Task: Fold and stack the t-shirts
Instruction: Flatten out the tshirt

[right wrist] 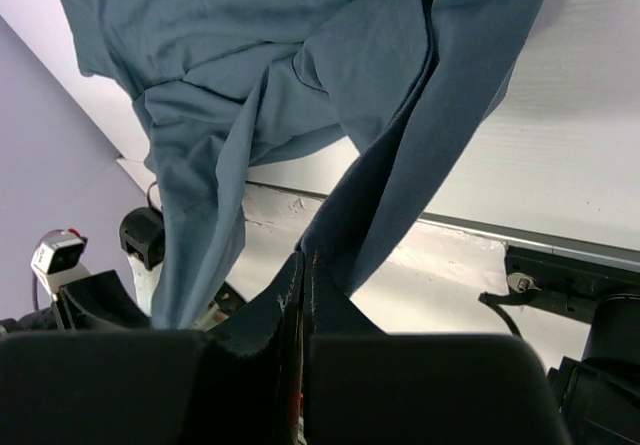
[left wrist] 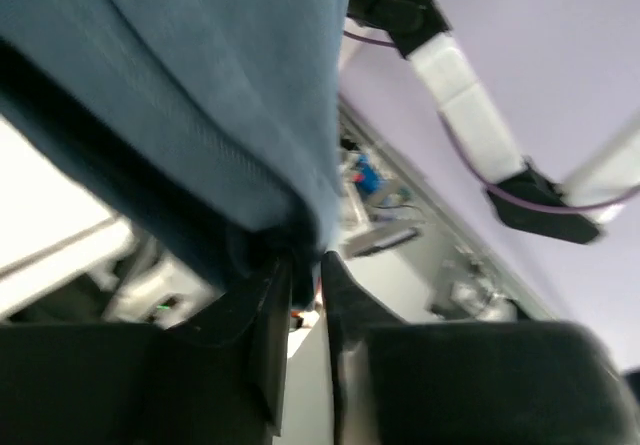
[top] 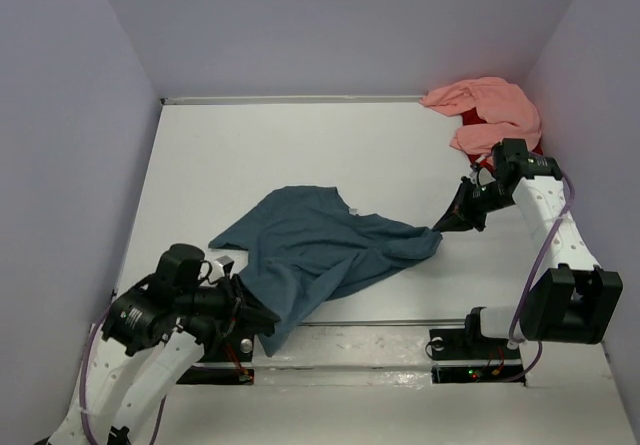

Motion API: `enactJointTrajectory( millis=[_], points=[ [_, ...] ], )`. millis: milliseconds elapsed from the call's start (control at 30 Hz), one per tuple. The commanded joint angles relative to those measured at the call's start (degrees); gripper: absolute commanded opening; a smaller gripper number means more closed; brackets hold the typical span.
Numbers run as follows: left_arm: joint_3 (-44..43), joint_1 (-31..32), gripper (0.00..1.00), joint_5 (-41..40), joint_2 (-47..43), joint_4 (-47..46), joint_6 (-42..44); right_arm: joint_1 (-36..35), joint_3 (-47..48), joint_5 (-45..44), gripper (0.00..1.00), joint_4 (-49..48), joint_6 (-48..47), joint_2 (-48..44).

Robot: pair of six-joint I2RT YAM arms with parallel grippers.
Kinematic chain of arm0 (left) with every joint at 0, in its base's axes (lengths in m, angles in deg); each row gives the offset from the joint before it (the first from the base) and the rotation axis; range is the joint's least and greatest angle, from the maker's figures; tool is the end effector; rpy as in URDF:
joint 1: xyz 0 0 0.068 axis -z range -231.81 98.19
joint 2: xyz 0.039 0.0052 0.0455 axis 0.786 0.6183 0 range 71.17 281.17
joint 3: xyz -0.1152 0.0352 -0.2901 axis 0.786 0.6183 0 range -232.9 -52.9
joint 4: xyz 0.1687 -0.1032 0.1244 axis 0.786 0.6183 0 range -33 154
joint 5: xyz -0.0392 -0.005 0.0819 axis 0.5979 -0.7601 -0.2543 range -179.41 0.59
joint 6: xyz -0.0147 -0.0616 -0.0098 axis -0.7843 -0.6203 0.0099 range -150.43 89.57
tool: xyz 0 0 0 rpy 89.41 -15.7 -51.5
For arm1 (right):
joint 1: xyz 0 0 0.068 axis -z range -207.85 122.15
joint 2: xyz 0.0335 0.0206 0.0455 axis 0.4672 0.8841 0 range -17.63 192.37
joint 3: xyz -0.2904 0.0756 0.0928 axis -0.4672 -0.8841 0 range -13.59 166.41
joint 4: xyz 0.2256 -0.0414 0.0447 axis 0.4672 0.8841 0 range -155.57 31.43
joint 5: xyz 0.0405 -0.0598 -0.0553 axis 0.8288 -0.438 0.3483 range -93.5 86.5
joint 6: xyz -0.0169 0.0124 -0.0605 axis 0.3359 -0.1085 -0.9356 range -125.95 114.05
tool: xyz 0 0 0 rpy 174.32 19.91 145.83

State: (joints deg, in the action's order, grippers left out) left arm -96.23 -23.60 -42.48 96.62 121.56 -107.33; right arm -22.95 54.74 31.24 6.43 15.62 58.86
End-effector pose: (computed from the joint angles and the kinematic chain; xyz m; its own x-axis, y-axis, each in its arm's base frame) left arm -0.0140 -0.0336 0.2897 -0.8899 -0.2773 0.3622 -0.4511 0.4177 -0.7887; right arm 0.1911 0.0119 0.3273 -0.9228 0.3824 0.0475 0.3360 0.7381 0.5850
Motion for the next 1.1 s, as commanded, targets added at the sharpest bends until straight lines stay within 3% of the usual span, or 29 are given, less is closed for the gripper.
enactJointTrajectory(
  millis=[0, 33, 67, 100, 367, 567, 700, 800, 1067],
  points=[
    [1.1, 0.4, 0.46, 3.3, -7.4, 0.6, -17.2, -1.0, -0.7, 0.0, 0.0, -0.4, -1.1, -0.1],
    [0.7, 0.5, 0.72, 3.0, -8.7, 0.6, -18.7, -1.0, -0.7, -0.1, 0.0, -0.4, -1.1, -0.1],
    [0.4, 0.5, 0.91, 2.7, -9.7, 0.6, -19.9, -1.0, -0.6, -0.1, 0.0, -0.4, -1.1, -0.1],
    [0.2, 0.5, 0.99, 2.5, -11.0, 0.7, -21.9, -1.0, -0.6, -0.2, 0.0, -0.5, -1.1, -0.1],
    [-1.4, 2.5, 0.99, -3.3, -6.6, 0.7, -20.1, -1.0, 0.2, 0.5, 0.0, -1.0, -0.9, 0.2],
    [-0.4, 4.0, 0.99, -7.6, 2.0, 0.7, -10.9, -1.0, 0.7, 0.9, 0.0, -1.3, -0.7, 0.1],
    [-0.2, 5.4, 0.99, -13.6, 10.1, 0.7, -0.9, -1.0, 0.9, 0.9, 0.0, -1.6, -0.6, -0.5],
    [-0.4, 7.2, 0.99, -22.5, 15.5, 0.7, 4.6, -1.0, 0.7, 1.5, 0.0, -1.9, -0.3, -1.2],
    [6.8, 8.3, 0.99, -27.8, 13.7, 0.7, 3.5, -1.0, 0.7, 2.7, 0.0, -2.3, 0.1, -1.8]
  ],
)
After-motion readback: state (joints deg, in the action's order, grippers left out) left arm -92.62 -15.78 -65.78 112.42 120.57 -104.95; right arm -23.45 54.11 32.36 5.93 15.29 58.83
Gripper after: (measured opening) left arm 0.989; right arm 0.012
